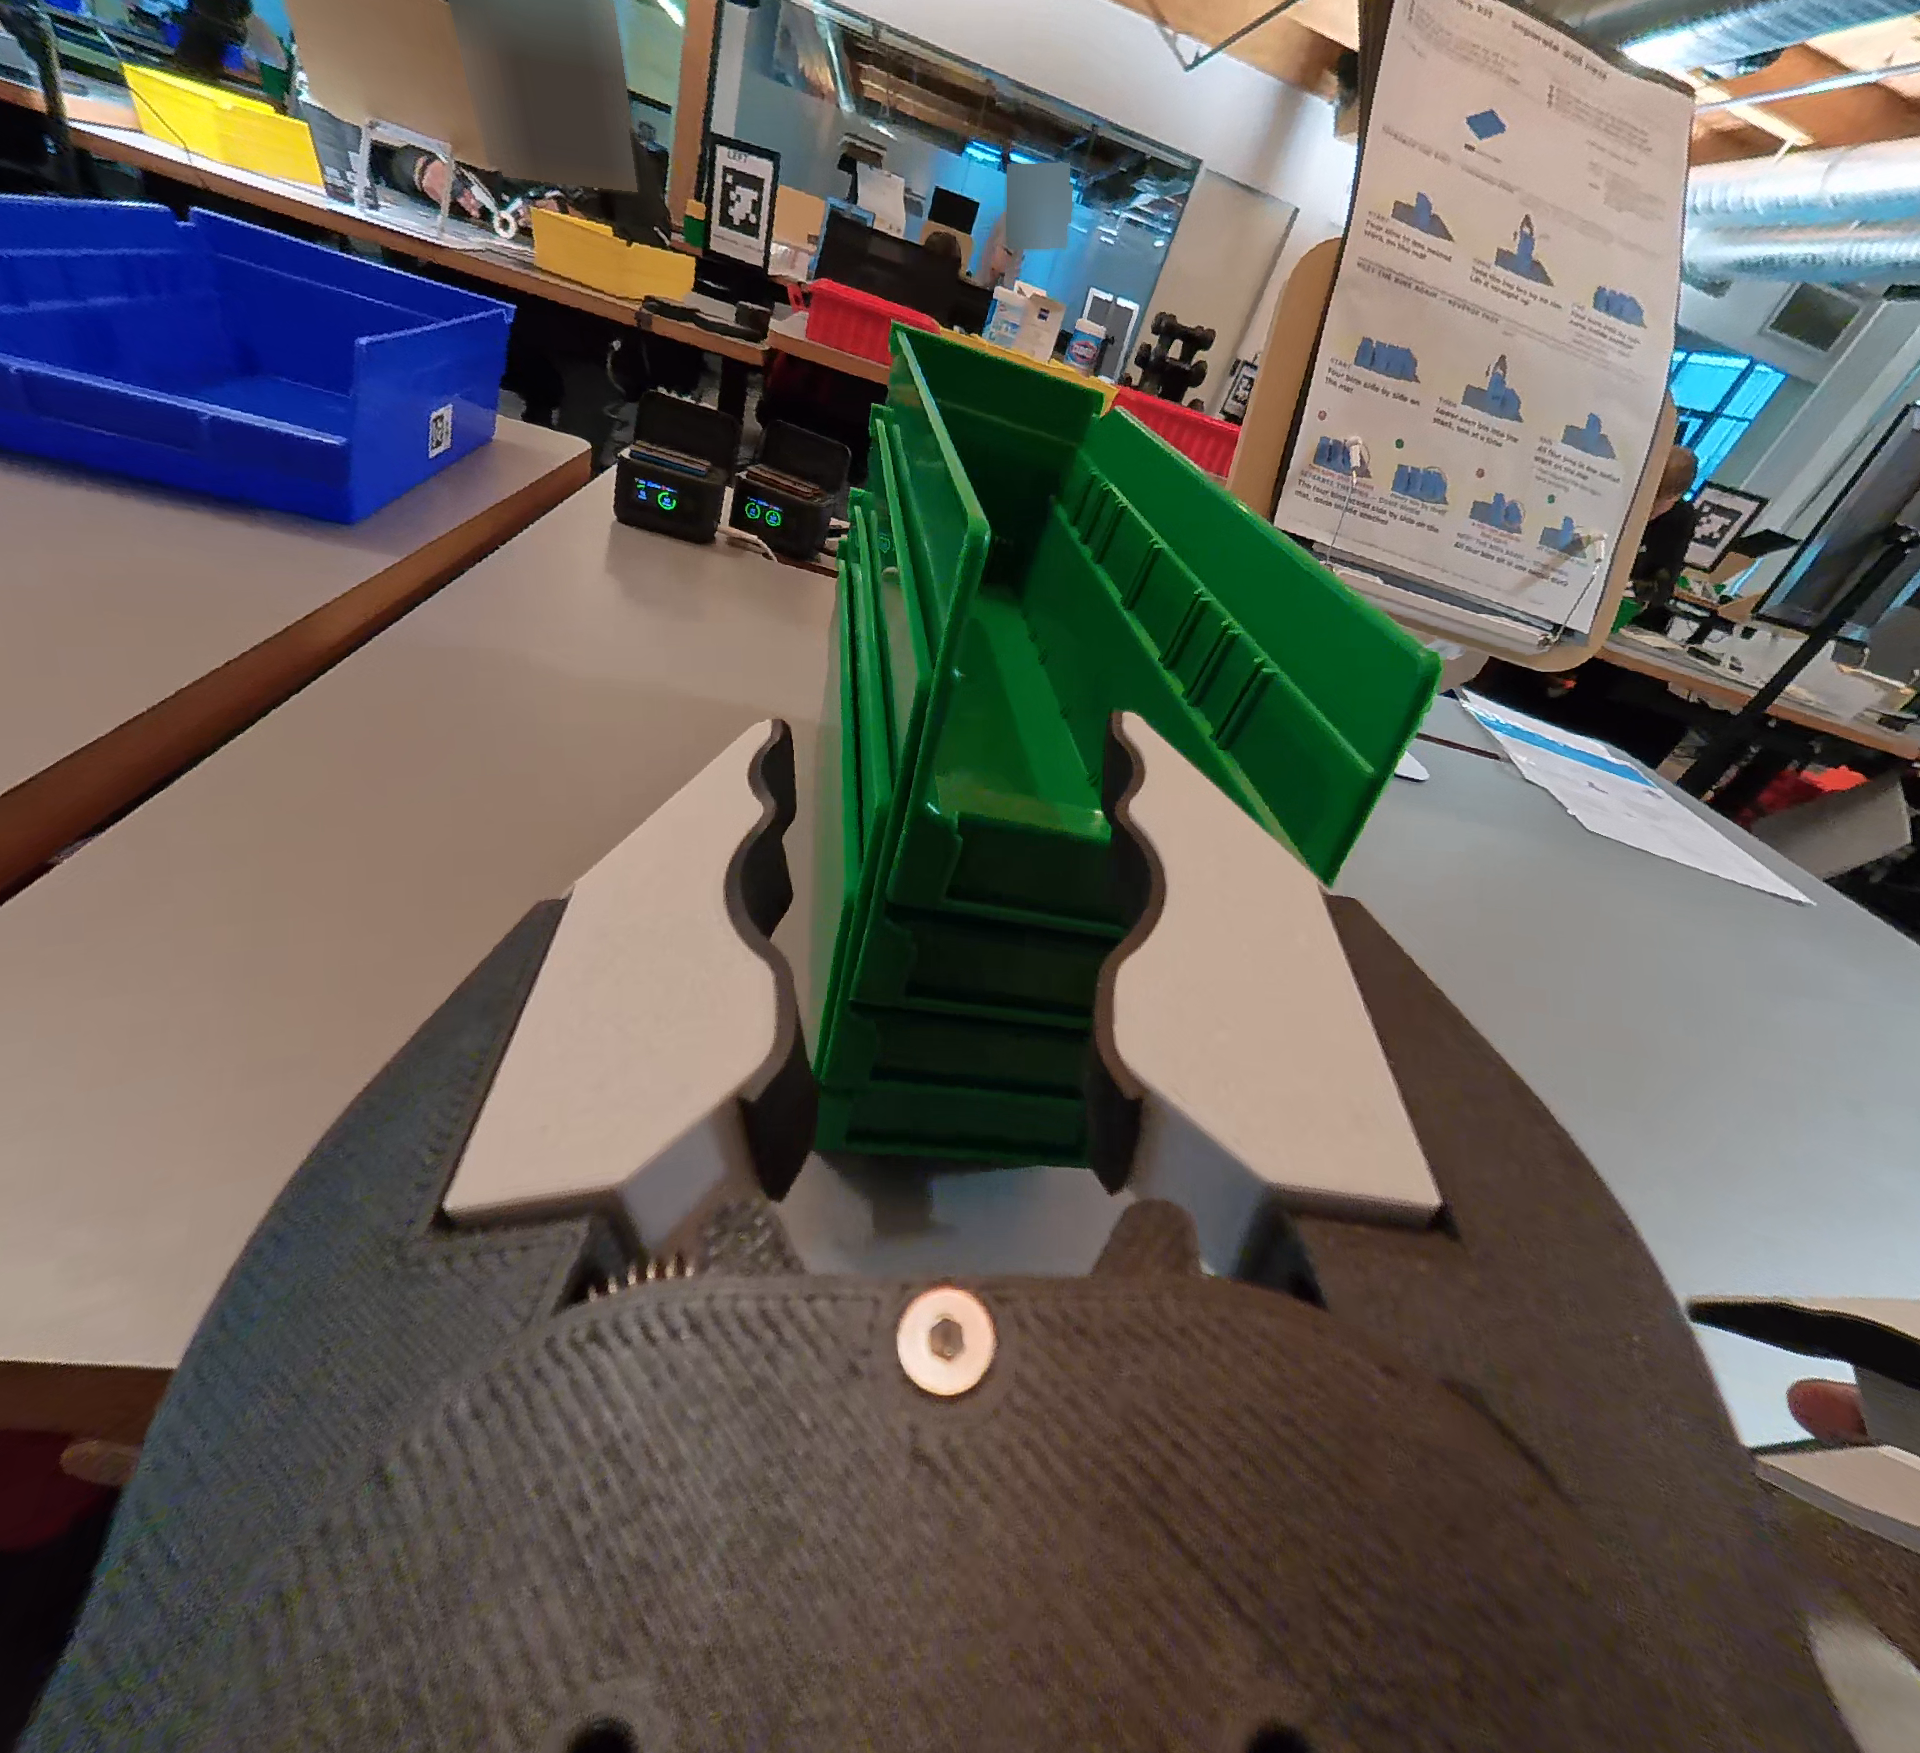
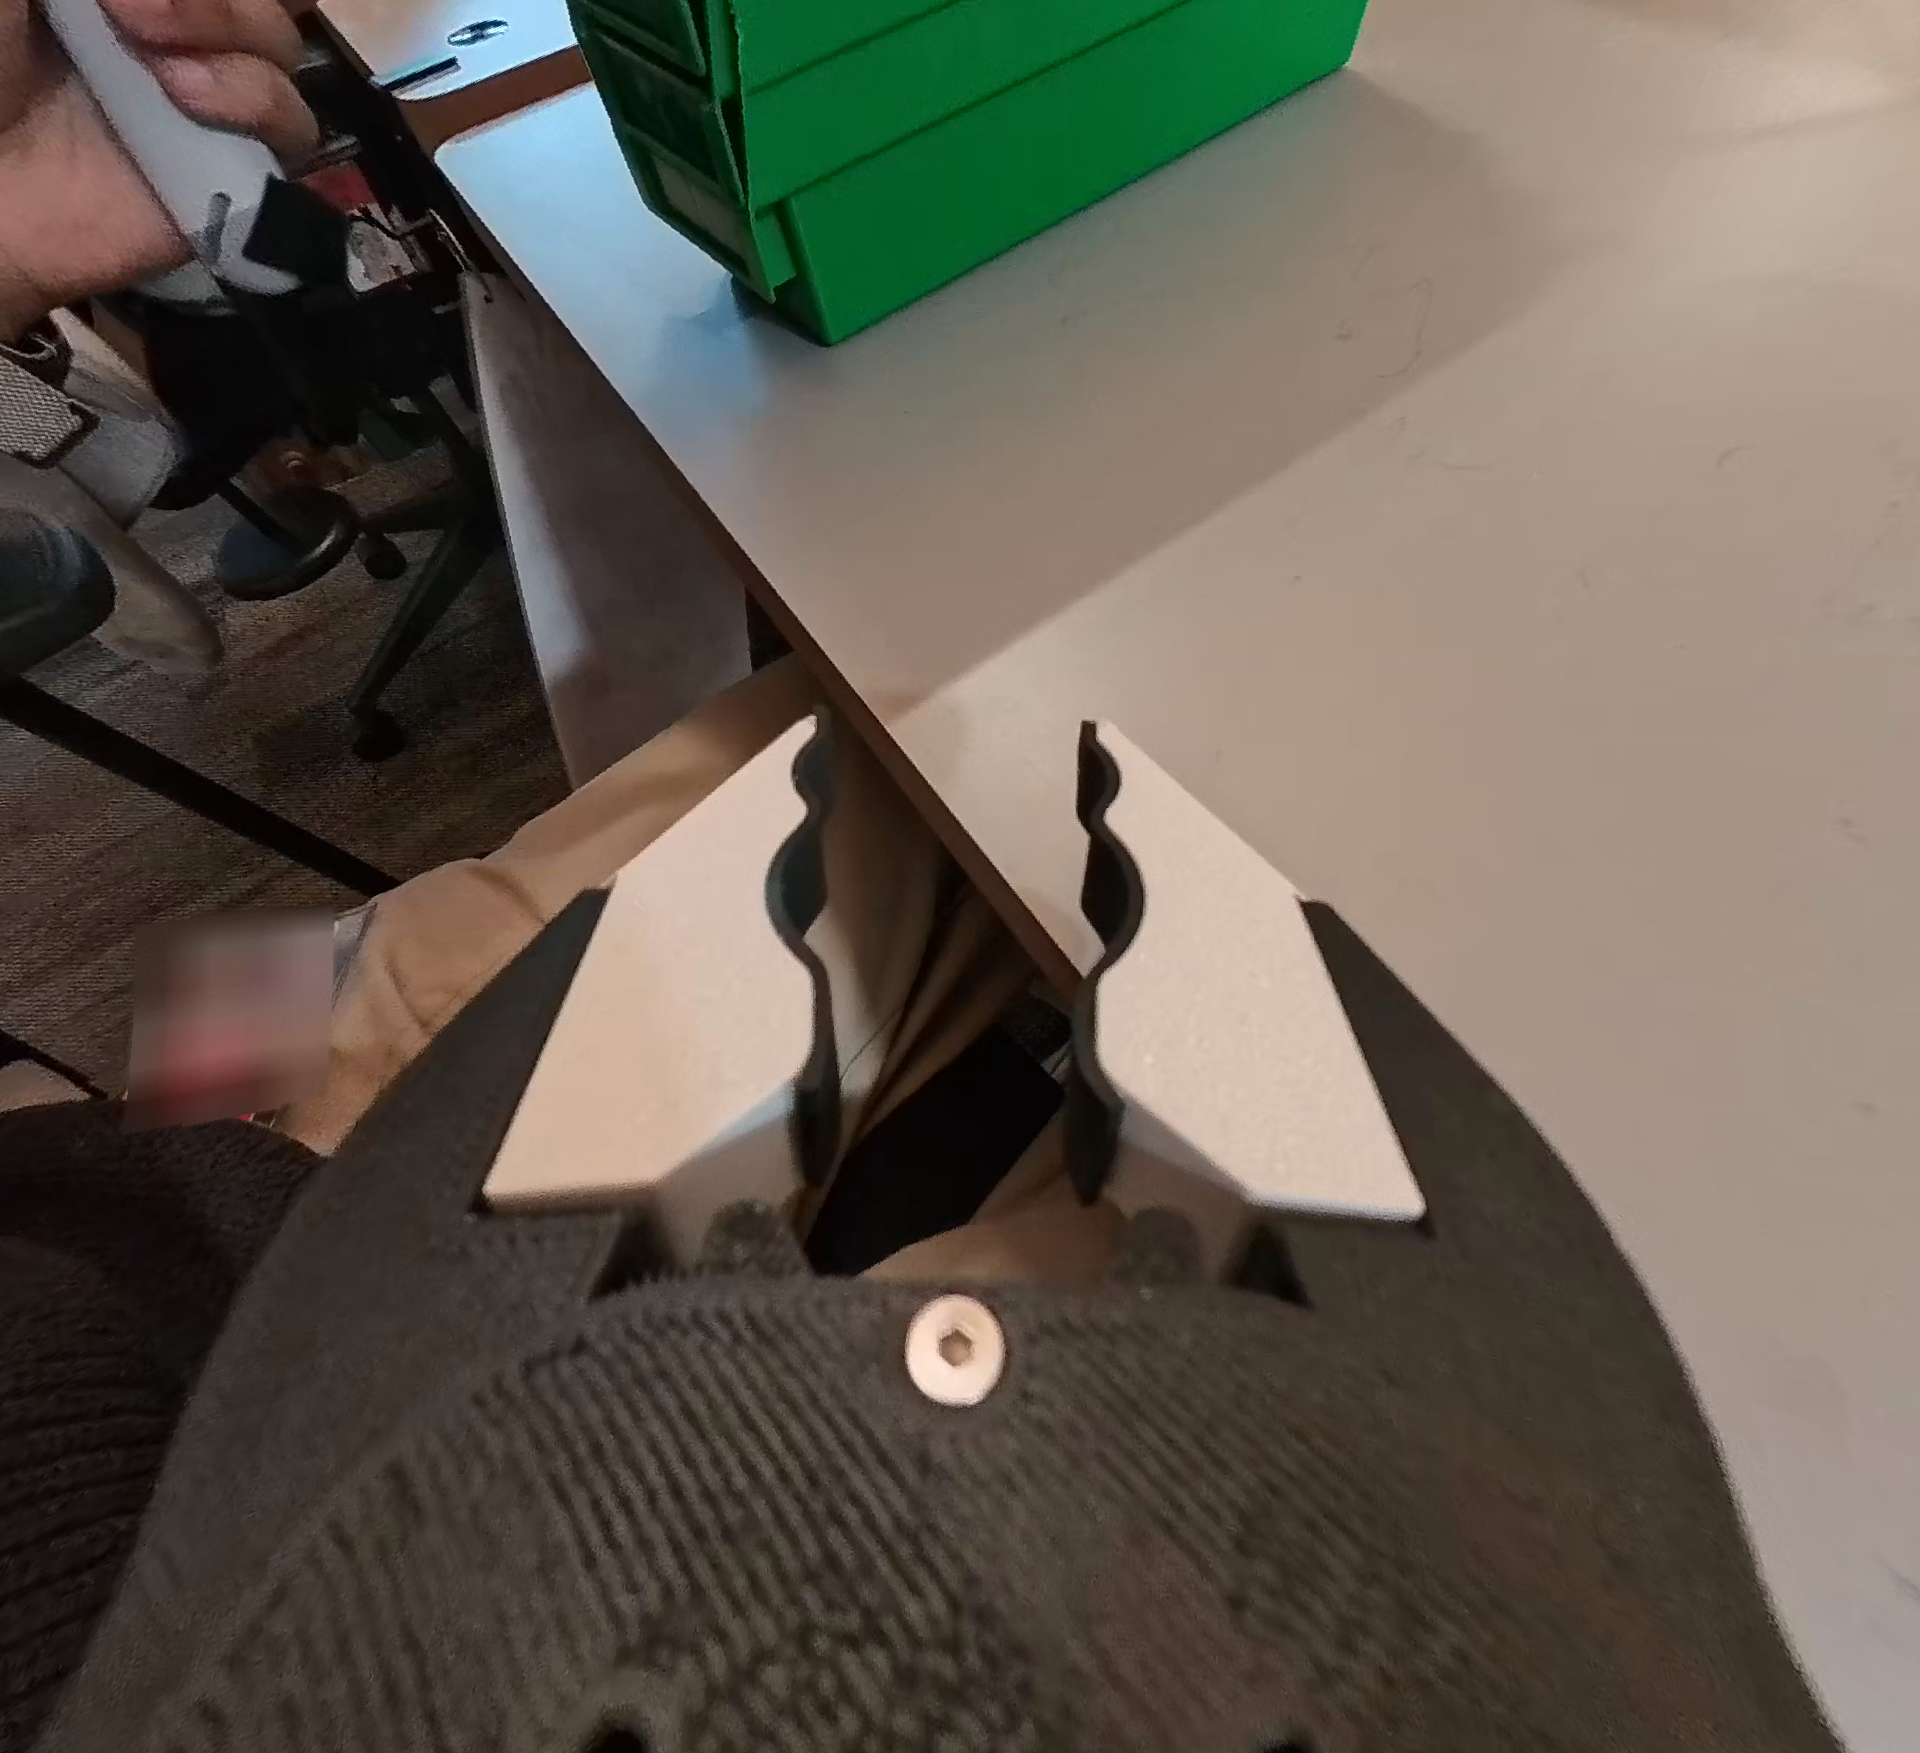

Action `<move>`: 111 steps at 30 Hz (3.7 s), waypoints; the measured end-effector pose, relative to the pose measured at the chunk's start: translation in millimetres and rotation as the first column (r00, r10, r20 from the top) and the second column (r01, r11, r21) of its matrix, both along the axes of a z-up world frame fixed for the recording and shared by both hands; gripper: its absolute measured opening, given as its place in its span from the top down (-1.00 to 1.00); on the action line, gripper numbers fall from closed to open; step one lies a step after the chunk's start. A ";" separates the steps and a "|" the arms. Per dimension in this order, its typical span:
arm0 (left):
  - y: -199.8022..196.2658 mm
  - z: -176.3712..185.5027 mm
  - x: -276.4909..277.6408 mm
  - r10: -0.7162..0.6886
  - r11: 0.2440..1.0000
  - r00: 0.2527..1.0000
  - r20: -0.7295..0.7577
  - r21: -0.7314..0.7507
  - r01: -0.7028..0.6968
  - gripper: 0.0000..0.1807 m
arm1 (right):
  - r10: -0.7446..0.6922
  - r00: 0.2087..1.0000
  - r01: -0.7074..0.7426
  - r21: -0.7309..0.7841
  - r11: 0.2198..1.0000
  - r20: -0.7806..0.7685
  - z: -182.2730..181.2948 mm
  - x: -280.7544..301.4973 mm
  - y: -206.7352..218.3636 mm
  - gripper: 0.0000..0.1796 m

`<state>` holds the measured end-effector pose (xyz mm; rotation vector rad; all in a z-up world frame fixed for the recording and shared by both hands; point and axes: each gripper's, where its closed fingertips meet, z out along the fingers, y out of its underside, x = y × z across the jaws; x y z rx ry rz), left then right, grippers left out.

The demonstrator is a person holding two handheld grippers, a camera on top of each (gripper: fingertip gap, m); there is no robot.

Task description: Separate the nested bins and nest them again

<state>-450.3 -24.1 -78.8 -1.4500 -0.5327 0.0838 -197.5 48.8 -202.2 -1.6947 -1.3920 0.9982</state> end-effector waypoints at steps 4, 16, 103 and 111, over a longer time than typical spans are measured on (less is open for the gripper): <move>-0.2 6.5 -6.7 0.039 0.999 0.999 -0.027 0.020 -0.039 0.40 | -0.017 1.000 0.017 0.005 1.000 0.003 -0.5 4.9 2.8 0.49; 14.6 13.8 -22.1 0.096 0.995 0.988 -0.117 0.015 -0.095 0.51 | -0.092 0.996 0.092 0.022 0.996 0.008 -1.2 22.2 15.6 0.50; 7.8 143.5 89.0 -0.066 0.951 0.940 -0.336 0.263 0.161 1.00 | -0.141 0.937 0.135 -0.041 0.990 -0.320 62.5 30.2 15.9 0.55; 60.2 83.2 205.9 -0.360 0.888 0.873 -0.329 0.165 0.428 1.00 | -0.104 0.665 0.179 0.023 0.984 -0.740 162.7 70.1 -11.1 0.01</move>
